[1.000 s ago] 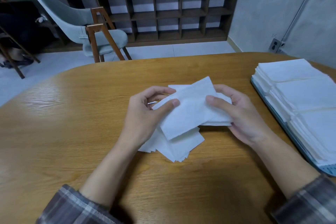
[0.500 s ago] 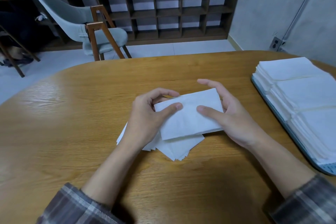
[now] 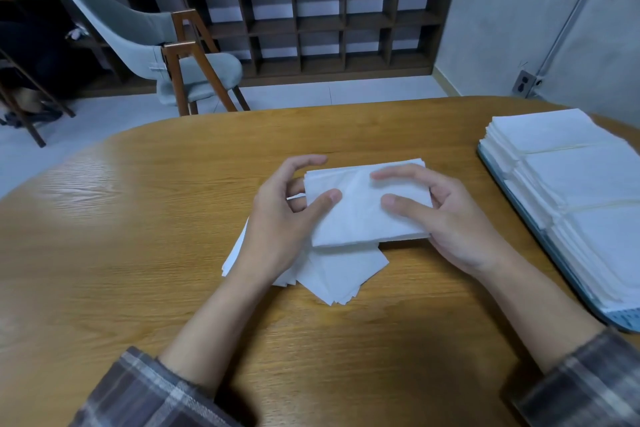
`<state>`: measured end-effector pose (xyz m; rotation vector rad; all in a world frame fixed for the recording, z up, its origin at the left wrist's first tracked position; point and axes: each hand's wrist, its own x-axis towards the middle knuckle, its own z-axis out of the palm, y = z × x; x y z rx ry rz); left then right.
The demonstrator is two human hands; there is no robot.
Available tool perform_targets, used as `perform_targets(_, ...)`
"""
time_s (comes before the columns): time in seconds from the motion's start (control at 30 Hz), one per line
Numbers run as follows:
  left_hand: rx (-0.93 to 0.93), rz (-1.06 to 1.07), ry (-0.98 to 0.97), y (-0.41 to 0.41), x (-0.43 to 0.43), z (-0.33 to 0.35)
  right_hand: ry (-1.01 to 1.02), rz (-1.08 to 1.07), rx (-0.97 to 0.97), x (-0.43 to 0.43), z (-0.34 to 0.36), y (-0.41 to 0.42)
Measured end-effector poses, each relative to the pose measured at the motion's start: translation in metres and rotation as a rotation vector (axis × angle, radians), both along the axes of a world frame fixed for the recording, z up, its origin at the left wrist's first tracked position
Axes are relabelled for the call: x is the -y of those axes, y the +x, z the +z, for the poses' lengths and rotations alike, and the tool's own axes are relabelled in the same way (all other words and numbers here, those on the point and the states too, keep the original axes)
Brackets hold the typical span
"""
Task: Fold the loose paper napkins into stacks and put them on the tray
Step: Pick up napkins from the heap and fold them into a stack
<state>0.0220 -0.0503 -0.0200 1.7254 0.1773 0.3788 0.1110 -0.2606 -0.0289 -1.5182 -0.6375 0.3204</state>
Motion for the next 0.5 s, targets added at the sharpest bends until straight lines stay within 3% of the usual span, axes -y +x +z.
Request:
perform_targets(0.1,-0.006,0.008,0.23,0.003,-0.004,-0.01,-0.184,-0.136,0.145,-0.001,-0.005,0.003)
perform_targets(0.23,-0.09,-0.105,0.599,0.004,-0.009,-0.021,-0.236,-0.349,0.198,0.001,-0.012,0.011)
perform_targets(0.5,-0.252,-0.303,0.754,-0.002,-0.006,-0.014,-0.212,-0.502,0.18,0.006,-0.015,0.017)
